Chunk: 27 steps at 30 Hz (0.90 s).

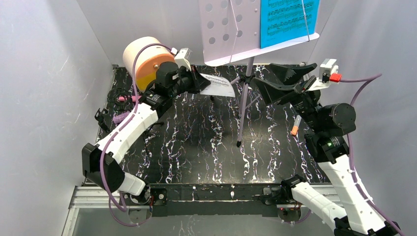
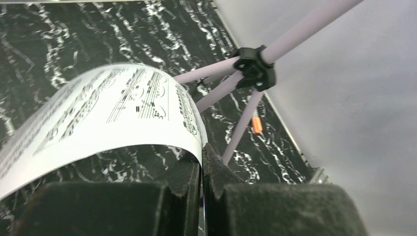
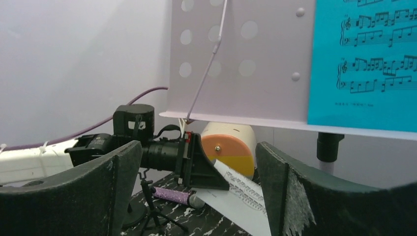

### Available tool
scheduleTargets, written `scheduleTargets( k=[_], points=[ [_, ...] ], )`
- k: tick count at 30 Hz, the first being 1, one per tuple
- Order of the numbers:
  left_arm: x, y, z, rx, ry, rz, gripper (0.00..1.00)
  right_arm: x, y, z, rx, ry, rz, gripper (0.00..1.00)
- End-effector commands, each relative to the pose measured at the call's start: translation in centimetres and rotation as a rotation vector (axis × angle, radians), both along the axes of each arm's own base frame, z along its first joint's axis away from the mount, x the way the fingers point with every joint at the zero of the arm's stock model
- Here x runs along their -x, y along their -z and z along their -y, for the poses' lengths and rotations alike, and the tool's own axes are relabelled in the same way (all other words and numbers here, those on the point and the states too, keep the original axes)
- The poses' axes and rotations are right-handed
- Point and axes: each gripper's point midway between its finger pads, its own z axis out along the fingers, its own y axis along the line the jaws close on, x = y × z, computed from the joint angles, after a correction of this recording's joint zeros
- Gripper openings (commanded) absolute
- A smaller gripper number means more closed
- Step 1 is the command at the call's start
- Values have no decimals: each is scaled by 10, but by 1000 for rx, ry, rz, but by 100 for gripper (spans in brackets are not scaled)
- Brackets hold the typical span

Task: Pack up the instrument practice props
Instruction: Place the sheet music at the center of the board.

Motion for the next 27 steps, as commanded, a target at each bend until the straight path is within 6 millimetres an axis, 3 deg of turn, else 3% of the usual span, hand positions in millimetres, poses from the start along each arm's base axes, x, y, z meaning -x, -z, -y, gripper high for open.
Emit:
scheduleTargets(
  k=[1, 5, 15, 22, 27],
  points=[
    [17, -62, 10, 122, 106, 126, 0, 2, 8, 11, 26, 60, 6, 94],
    [25, -27, -8, 75, 39, 72, 0, -1, 21, 11, 47, 73, -16, 95],
    [53, 126, -58, -9, -100, -252, 0, -11, 44, 2, 90, 56, -58, 95],
    [68, 185, -99, -103, -161, -418, 0, -12, 50, 2, 108, 59, -69, 96],
    [84, 217, -116, -185, -151, -564, 0, -14, 54, 2, 111, 59, -76, 96]
  ],
)
